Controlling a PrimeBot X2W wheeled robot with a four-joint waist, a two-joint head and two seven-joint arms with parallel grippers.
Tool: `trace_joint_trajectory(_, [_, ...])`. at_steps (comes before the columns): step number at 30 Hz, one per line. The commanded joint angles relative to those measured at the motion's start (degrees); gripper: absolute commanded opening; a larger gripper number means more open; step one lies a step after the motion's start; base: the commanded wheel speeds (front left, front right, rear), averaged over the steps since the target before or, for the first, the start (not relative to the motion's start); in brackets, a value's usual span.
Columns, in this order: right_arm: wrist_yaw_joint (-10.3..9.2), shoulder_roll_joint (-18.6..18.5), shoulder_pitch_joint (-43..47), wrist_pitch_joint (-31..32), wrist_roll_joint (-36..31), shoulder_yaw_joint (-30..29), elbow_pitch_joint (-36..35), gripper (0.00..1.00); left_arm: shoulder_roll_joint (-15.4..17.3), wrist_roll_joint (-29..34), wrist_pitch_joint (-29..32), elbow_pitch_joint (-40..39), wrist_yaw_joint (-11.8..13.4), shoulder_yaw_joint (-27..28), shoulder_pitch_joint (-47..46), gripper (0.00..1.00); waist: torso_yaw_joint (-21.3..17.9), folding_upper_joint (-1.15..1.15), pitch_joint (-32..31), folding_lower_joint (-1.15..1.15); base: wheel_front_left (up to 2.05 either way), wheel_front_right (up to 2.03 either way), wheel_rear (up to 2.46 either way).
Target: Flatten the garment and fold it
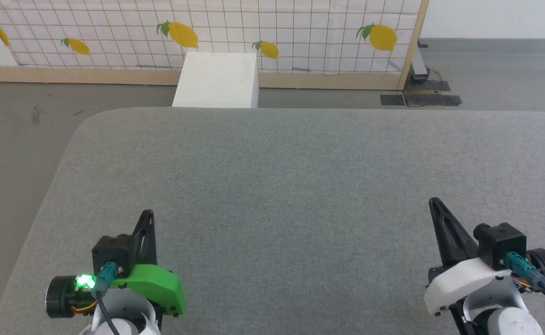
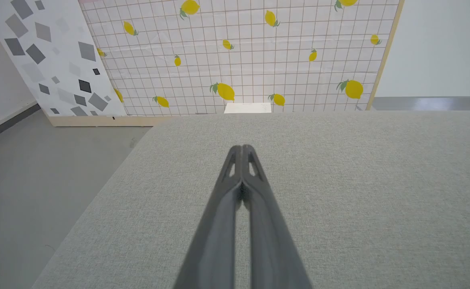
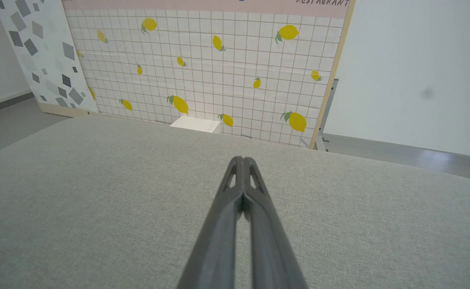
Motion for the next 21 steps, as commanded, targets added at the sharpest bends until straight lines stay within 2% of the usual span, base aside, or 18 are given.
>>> trace_joint_trajectory(1, [-0.07,0.05,0.90,0.34,-0.65,-0.07,-0.59,0.00,-0.26,0.77,0.31,-0.49,-0.38,0.42,0.84,0.00,0.04,0.00,-0.03,0.00,0.00,0.00,0.00])
trace_joint_trajectory(21, [-0.08,0.05,0.94,0.61,-0.90,-0.07,-0.75,0.00,-0.28,0.99,0.58,-0.64,-0.53,0.60,0.89,0.00,0.09,0.00,-0.08,0.00,0.00,0.00,0.00])
